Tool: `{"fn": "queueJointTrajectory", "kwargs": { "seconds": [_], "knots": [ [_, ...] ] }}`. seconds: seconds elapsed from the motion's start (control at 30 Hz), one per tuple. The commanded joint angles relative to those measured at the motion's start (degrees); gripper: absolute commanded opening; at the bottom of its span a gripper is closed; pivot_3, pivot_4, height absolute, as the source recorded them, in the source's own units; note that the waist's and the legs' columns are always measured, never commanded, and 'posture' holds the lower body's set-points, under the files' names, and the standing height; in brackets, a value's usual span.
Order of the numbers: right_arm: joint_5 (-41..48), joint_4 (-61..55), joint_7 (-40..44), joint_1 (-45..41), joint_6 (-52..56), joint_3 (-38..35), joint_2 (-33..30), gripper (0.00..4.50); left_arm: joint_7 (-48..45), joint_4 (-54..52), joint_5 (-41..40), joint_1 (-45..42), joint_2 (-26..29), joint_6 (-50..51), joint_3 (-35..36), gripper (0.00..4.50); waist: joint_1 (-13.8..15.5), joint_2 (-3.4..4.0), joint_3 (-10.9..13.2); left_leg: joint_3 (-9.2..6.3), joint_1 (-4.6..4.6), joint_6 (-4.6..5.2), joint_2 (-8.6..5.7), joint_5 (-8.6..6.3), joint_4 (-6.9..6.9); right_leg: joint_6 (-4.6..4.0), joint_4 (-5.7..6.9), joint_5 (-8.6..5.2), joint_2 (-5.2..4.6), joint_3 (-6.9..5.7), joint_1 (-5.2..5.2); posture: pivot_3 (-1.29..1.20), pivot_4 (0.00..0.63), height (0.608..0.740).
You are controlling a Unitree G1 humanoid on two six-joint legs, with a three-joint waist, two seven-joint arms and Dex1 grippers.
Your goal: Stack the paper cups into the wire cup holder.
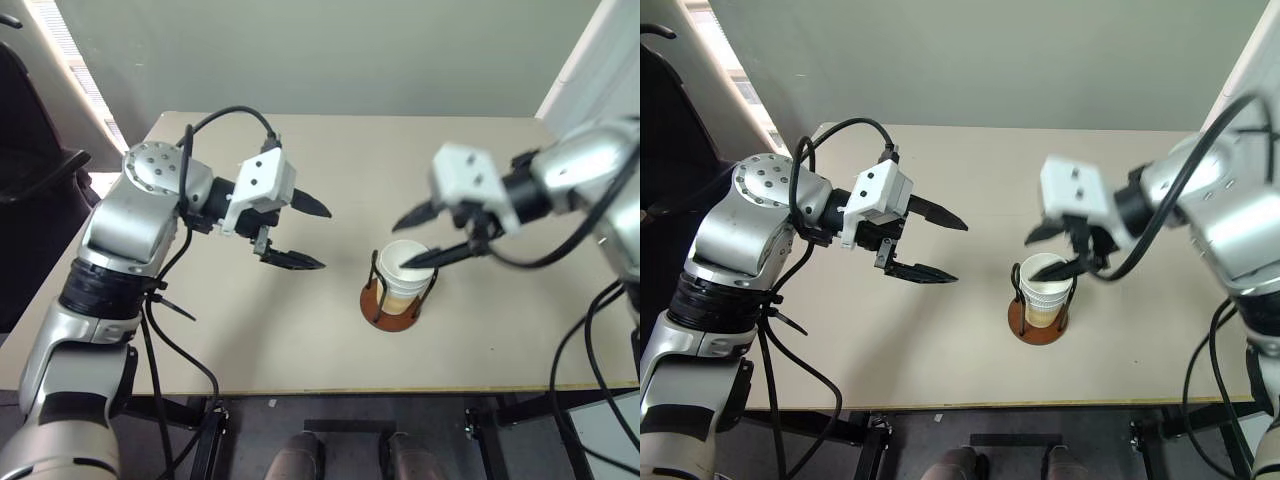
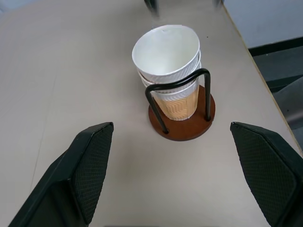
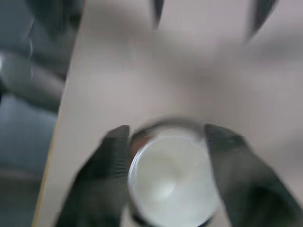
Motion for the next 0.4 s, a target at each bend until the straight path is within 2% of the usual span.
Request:
{"fn": "queueJointTrajectory", "kwargs": {
  "seconds": [0.03,0.2,0.4],
  "knots": [
    [2.98,3.44,-3.44,-3.68,4.7,-6.64,0.6,2.59,0.35,0.37,0.3,-0.64,0.59,-1.26,1.97,4.27,0.08,0.0,0.0,0.0,-0.01,0.01,0.0,-0.01,0.0,-0.03,-0.02,-0.02,0.0,0.0,0.01,0.0,0.15,0.74],
    [2.11,9.43,-13.03,-1.45,8.13,-13.77,0.81,2.59,6.13,3.49,1.61,-0.36,0.59,-0.88,4.43,4.27,0.14,0.0,0.0,0.0,0.0,-0.02,-0.02,-0.01,0.02,-0.02,0.01,-0.01,-0.02,0.02,-0.02,0.0,0.15,0.74],
    [0.3,5.9,-17.9,12.84,5.89,-17.18,-4.33,2.59,10.83,5.8,2.06,4.27,3.23,0.73,8.6,4.27,0.19,0.01,0.01,0.04,0.03,-0.1,0.0,-0.01,-0.08,0.38,0.01,0.21,-0.01,0.02,-0.04,0.0,0.15,0.74]
  ]
}}
